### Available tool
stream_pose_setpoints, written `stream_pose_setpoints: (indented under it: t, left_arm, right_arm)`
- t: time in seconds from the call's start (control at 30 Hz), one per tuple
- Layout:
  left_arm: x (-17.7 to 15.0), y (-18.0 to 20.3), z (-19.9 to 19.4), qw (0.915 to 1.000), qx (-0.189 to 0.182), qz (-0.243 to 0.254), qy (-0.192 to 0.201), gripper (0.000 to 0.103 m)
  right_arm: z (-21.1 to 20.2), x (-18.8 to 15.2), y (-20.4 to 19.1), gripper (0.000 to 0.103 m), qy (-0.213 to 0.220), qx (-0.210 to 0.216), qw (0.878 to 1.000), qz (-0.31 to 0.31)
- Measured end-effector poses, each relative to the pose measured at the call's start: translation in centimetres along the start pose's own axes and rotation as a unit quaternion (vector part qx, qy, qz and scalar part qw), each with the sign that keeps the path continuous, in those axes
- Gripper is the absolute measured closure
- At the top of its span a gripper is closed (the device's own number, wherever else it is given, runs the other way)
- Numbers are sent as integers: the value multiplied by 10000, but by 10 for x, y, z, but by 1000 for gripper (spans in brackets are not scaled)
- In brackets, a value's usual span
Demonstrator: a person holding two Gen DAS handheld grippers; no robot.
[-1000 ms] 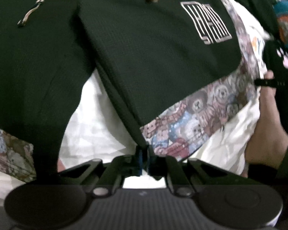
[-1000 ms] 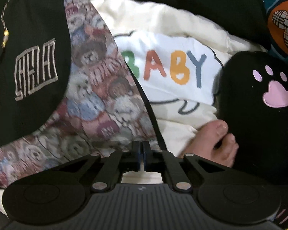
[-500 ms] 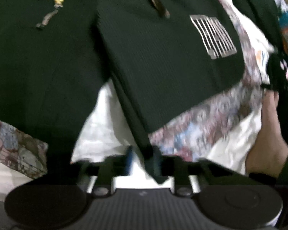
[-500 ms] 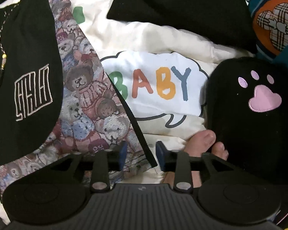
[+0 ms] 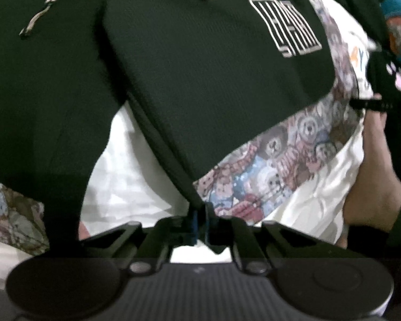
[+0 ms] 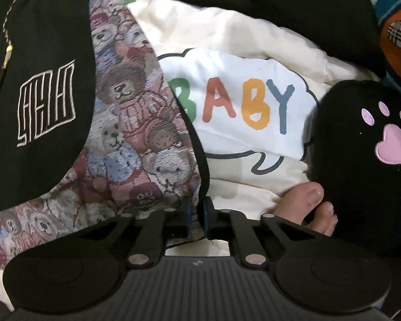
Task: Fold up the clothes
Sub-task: 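Tug the trouser leg hem with the left gripper to straighten it, then open both grippers and release the straightened trousers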
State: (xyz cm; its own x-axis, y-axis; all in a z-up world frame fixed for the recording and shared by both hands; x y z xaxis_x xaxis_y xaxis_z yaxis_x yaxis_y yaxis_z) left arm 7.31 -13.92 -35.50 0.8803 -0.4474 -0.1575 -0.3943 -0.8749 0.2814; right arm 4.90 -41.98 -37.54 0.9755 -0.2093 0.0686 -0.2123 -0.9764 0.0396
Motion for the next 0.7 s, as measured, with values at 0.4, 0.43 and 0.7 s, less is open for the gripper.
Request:
stream_pose_setpoints:
  t: [0.4,0.43,0.7]
  left_arm:
    - [4,1,-34,9998,81,68,160,67]
    - [5,-3,-45,9997,57,69,223,66]
    - [18,-30,-113,9968,126,-5,784,64]
  right_arm:
    - [-34,9,-12,66,96,-23,10000,8]
    - [-37,10,-13,61,104,-25,9999,9]
    - [-57,20,-23,56,187,-47,9998,-22]
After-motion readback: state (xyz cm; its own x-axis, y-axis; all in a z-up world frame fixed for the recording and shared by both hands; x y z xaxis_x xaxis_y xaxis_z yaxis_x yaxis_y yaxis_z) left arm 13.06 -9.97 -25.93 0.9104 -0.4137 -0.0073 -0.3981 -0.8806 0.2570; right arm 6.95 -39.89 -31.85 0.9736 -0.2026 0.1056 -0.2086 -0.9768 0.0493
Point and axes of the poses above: each gripper's, at about its wrist camera, not at the fingertips, and z roughly the way its jaws point, y to its right, x to its top, the point moved 3 cm from there along z, roughly the way its jaws point, and after that the axes turned 3 degrees about -z, right-handed, at the moved point
